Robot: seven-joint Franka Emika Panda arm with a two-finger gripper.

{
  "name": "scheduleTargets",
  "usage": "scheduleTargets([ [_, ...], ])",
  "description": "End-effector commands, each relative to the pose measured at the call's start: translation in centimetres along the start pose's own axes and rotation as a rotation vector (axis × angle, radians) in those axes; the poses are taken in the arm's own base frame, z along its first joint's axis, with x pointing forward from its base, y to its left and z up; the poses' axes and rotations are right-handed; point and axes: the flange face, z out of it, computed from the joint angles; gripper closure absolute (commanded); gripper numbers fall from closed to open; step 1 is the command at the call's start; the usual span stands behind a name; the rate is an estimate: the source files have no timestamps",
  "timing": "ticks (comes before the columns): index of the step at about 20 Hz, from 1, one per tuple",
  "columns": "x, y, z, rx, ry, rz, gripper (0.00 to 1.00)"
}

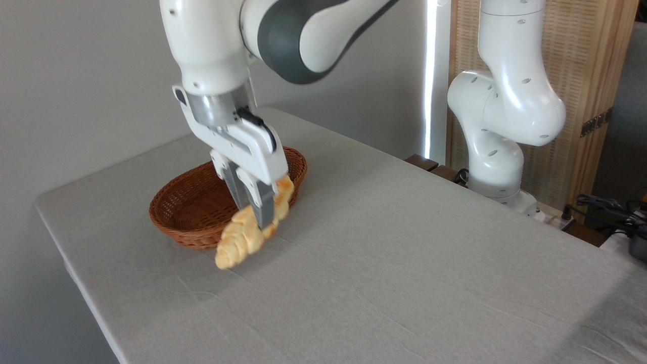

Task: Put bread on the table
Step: 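Lift the bread roll over the basket rim and lower it onto the table, then open the gripper to release the roll and raise it away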

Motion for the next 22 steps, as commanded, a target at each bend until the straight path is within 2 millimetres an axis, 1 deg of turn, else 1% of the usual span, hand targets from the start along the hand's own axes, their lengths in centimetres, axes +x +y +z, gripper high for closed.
scheduleTargets([
  [1, -0.6, -0.7, 1.8, 0.013, -0.064, 0.049, 0.00],
  [3, -0.2, -0.9, 3.0, 0.004, -0.080, 0.051, 0.00],
  [4, 0.0, -0.8, 3.4, 0.002, -0.083, 0.054, 0.00],
  [10, 0.2, -0.8, 3.5, 0.003, -0.080, 0.057, 0.00],
  [12, 0.5, -0.5, 3.5, 0.003, -0.081, 0.064, 0.00],
  [13, 0.7, -0.3, 2.8, 0.013, -0.070, 0.067, 0.00],
  [14, 0.9, -0.2, 1.6, 0.022, -0.055, 0.064, 0.00],
  [16, 1.8, 0.2, -2.7, 0.067, 0.008, 0.068, 0.00],
  [17, 2.0, 0.5, -4.5, 0.078, 0.033, 0.064, 0.00],
  [19, 3.3, 1.9, -8.7, 0.119, 0.084, 0.059, 0.00],
  [20, 3.4, 2.0, -10.3, 0.135, 0.107, 0.043, 0.00],
  [22, 2.7, 1.8, -12.3, 0.132, 0.109, 0.031, 0.00],
])
